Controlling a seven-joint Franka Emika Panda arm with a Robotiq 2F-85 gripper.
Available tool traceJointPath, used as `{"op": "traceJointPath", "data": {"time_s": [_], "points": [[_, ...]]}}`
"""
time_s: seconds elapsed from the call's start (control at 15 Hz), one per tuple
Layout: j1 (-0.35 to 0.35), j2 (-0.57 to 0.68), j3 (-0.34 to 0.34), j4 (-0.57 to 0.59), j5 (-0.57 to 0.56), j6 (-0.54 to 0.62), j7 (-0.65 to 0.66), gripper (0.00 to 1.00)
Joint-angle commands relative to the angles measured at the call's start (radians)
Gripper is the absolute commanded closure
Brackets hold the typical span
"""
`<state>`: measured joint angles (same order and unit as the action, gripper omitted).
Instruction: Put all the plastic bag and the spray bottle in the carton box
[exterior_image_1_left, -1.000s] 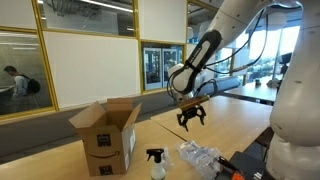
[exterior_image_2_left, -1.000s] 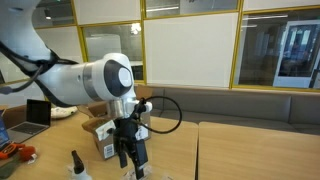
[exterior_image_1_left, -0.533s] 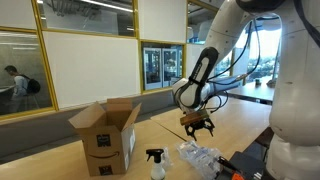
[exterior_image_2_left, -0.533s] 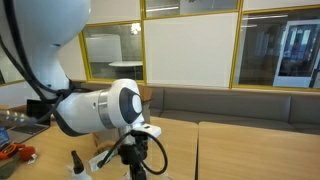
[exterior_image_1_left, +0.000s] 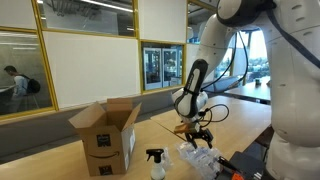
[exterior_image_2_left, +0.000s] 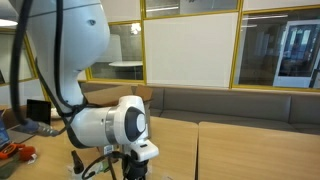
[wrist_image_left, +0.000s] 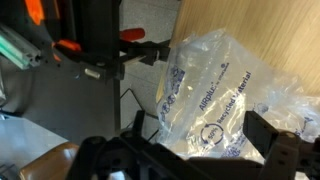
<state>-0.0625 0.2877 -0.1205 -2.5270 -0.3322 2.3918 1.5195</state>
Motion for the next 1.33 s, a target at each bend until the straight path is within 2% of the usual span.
{"op": "traceJointPath", "data": {"time_s": [0.0,0.33,0.8,0.93,1.27], "points": [[0.030,0.099,-0.045,0.038,0.084,0.109,0.119,0.00],[0.081,0.218,-0.137,0.039,0.119,0.306,0.266,0.00],[0.119,0.339,-0.191,0.049,0.234,0.422,0.254,0.00],[0.131,0.354,-0.194,0.051,0.250,0.434,0.233,0.26],[0.169,0.349,-0.205,0.046,0.254,0.450,0.203,0.65]]}}
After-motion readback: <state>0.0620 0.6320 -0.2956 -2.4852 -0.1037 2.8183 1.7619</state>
